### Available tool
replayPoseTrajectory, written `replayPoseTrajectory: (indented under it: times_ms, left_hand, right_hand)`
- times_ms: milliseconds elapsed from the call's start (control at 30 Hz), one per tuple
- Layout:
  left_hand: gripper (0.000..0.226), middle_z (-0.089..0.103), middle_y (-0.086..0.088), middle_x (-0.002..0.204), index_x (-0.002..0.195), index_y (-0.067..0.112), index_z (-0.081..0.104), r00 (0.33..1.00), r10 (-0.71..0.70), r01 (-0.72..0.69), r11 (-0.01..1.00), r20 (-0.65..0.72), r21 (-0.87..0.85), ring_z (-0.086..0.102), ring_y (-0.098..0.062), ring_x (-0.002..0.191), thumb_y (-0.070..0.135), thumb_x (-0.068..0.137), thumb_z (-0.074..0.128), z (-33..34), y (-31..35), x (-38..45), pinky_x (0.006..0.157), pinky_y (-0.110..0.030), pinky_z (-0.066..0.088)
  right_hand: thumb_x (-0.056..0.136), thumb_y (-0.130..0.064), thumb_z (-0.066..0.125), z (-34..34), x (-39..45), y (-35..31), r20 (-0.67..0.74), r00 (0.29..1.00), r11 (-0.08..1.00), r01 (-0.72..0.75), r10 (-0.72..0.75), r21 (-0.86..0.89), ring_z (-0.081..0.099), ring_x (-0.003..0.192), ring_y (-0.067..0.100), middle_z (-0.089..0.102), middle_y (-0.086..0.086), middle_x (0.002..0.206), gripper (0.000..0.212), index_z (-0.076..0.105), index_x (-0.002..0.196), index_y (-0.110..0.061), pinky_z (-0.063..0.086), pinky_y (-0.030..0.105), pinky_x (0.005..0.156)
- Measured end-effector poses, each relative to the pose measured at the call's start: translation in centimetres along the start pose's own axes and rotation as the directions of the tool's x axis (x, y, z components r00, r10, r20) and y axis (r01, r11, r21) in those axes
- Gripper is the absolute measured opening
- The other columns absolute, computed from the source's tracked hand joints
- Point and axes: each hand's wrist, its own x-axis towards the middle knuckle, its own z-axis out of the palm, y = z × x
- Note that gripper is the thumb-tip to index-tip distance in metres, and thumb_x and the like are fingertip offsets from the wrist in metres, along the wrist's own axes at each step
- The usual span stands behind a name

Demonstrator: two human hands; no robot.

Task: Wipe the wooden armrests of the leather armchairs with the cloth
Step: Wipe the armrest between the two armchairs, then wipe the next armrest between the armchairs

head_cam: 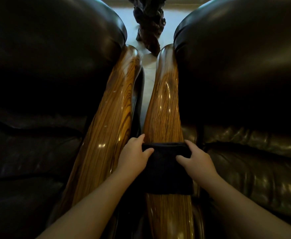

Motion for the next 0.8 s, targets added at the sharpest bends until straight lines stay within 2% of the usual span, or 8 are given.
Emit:
replayPoseTrajectory:
  times_ms: [67, 133, 300, 367, 433, 533, 633, 800]
  left_hand:
    - [0.058, 0.050, 0.001, 0.126, 0.143, 0.021, 0.036, 0.999, 0.032, -0.031, 0.997, -0.013, 0.067, 0.051, -0.011, 0.111, 0.030, 0.091, 0.060, 0.0, 0.5, -0.1, 0.092, -0.026, 0.045]
    - [0.050, 0.050, 0.002, 0.118, 0.139, 0.020, 0.043, 0.997, 0.070, -0.072, 0.988, 0.016, 0.135, 0.050, -0.008, 0.102, 0.027, 0.092, 0.058, -0.3, 1.1, -0.4, 0.085, -0.020, 0.041]
    - [0.030, 0.043, -0.001, 0.109, 0.123, 0.016, 0.056, 0.977, 0.070, -0.125, 0.954, 0.201, 0.272, 0.052, -0.014, 0.088, 0.017, 0.094, 0.054, -2.7, 3.2, -1.7, 0.080, -0.028, 0.048]
    - [0.023, 0.042, -0.001, 0.109, 0.115, 0.016, 0.060, 0.968, 0.065, -0.140, 0.942, 0.244, 0.305, 0.052, -0.015, 0.086, 0.015, 0.092, 0.055, -4.3, 4.0, -2.6, 0.080, -0.029, 0.050]
    - [0.024, 0.044, 0.001, 0.113, 0.114, 0.019, 0.058, 0.958, 0.073, -0.163, 0.933, 0.276, 0.321, 0.052, -0.015, 0.091, 0.014, 0.091, 0.056, -6.0, 4.9, -3.6, 0.082, -0.029, 0.050]
    - [0.027, 0.051, 0.004, 0.109, 0.114, 0.023, 0.054, 0.955, 0.080, -0.184, 0.916, 0.287, 0.356, 0.055, -0.013, 0.089, 0.011, 0.090, 0.056, -8.5, 6.7, -5.8, 0.078, -0.031, 0.053]
    - [0.028, 0.054, 0.007, 0.093, 0.107, 0.028, 0.050, 0.958, 0.115, -0.215, 0.896, 0.263, 0.389, 0.056, -0.008, 0.078, 0.010, 0.087, 0.058, -11.0, 8.4, -8.3, 0.069, -0.029, 0.055]
    - [0.036, 0.059, 0.003, 0.107, 0.117, 0.025, 0.055, 0.949, 0.157, -0.265, 0.868, 0.273, 0.420, 0.058, -0.013, 0.094, 0.008, 0.086, 0.060, -16.2, 10.1, -12.0, 0.084, -0.033, 0.053]
  right_hand:
    - [0.089, -0.025, 0.066, -0.2, -0.2, -0.6, -0.053, 0.998, 0.995, 0.025, -0.030, -0.096, 0.061, 0.100, 0.014, 0.059, 0.000, 0.122, 0.061, 0.042, 0.145, -0.022, 0.059, 0.037, 0.081]
    - [0.089, -0.022, 0.065, -0.7, -0.8, -1.3, -0.066, 0.994, 0.982, 0.072, -0.085, -0.176, 0.061, 0.093, 0.011, 0.061, -0.003, 0.112, 0.048, 0.051, 0.135, -0.021, 0.059, 0.034, 0.077]
    - [0.091, -0.021, 0.062, -2.2, -2.8, -3.6, 0.042, 0.986, 0.932, 0.165, -0.160, -0.322, 0.058, 0.082, 0.008, 0.057, -0.006, 0.097, 0.017, 0.063, 0.108, -0.020, 0.057, 0.030, 0.074]
    - [0.090, -0.022, 0.064, -2.9, -3.8, -4.4, 0.052, 0.984, 0.931, 0.176, -0.168, -0.321, 0.057, 0.080, 0.008, 0.055, -0.007, 0.095, 0.012, 0.064, 0.101, -0.020, 0.056, 0.028, 0.072]
    - [0.088, -0.022, 0.067, -3.9, -5.1, -5.2, 0.055, 0.983, 0.930, 0.184, -0.176, -0.317, 0.057, 0.080, 0.008, 0.054, -0.008, 0.095, 0.008, 0.062, 0.094, -0.022, 0.056, 0.025, 0.070]
    - [0.086, -0.022, 0.069, -5.2, -7.3, -6.9, 0.058, 0.976, 0.896, 0.214, -0.208, -0.389, 0.056, 0.073, 0.006, 0.053, -0.010, 0.088, 0.017, 0.055, 0.082, -0.030, 0.049, 0.019, 0.059]
    - [0.085, -0.023, 0.069, -6.0, -9.7, -9.2, 0.028, 0.964, 0.866, 0.249, -0.264, -0.434, 0.058, 0.067, 0.005, 0.053, -0.011, 0.083, 0.020, 0.052, 0.079, -0.033, 0.048, 0.018, 0.054]
    - [0.087, -0.026, 0.063, -7.1, -13.6, -13.7, 0.052, 0.937, 0.770, 0.315, -0.345, -0.555, 0.051, 0.070, 0.004, 0.048, -0.014, 0.084, 0.009, 0.063, 0.093, -0.033, 0.045, 0.016, 0.059]
